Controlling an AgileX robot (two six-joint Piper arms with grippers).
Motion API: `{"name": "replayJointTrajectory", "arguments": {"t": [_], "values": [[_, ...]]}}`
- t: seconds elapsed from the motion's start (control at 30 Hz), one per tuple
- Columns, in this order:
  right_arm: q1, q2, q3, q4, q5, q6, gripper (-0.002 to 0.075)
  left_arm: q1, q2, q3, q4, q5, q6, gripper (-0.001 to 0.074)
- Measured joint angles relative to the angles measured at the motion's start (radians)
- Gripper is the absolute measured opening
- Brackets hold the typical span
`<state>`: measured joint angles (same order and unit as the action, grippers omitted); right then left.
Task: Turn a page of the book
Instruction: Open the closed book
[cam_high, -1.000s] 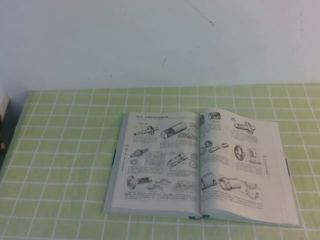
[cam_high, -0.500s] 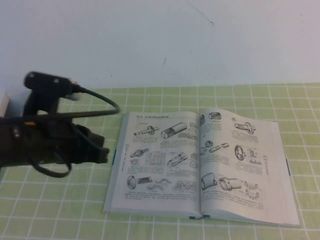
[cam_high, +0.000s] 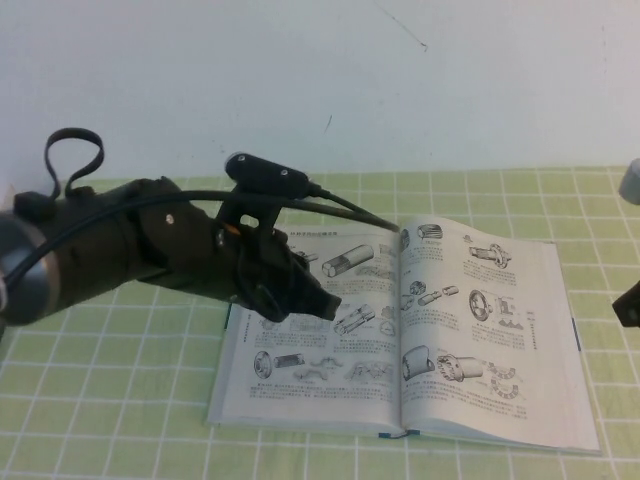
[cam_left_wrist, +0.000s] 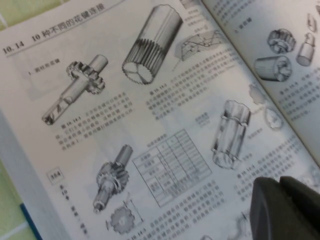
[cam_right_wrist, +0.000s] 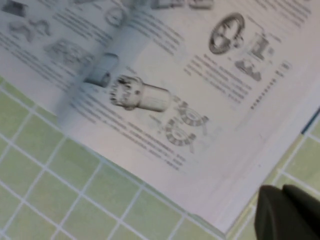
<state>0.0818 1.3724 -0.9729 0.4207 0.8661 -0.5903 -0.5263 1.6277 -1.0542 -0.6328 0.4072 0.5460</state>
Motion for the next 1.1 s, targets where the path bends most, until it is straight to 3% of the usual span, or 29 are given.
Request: {"name": "replayJointTrajectory", "arguments": {"t": [0.23, 0.3, 0.47, 0.57, 0.73, 1.1], "values": [[0.000, 0.131, 0.000, -0.111, -0.129, 0.138, 0.0027, 0.000, 0.162, -0.120, 0.000, 0.002, 0.002, 0.0001], [0.000, 0.165, -0.002, -0.106, -0.158, 0.141, 0.0085, 0.000, 0.199, -0.137, 0.000, 0.011, 0.002, 0.0001], [0.000, 0.243, -0.004, -0.050, -0.175, 0.149, 0.0325, 0.000, 0.261, -0.142, 0.000, 0.026, 0.003, 0.0001], [0.000, 0.285, -0.004, 0.026, -0.208, 0.152, 0.0384, 0.000, 0.287, -0.144, 0.002, 0.037, 0.004, 0.0001], [0.000, 0.345, -0.004, 0.145, -0.248, 0.122, 0.0407, 0.000, 0.313, -0.154, 0.002, 0.051, -0.006, 0.0001], [0.000, 0.450, -0.005, 0.200, -0.275, 0.075, 0.0409, 0.002, 0.339, -0.168, -0.011, 0.075, -0.014, -0.0002]]}}
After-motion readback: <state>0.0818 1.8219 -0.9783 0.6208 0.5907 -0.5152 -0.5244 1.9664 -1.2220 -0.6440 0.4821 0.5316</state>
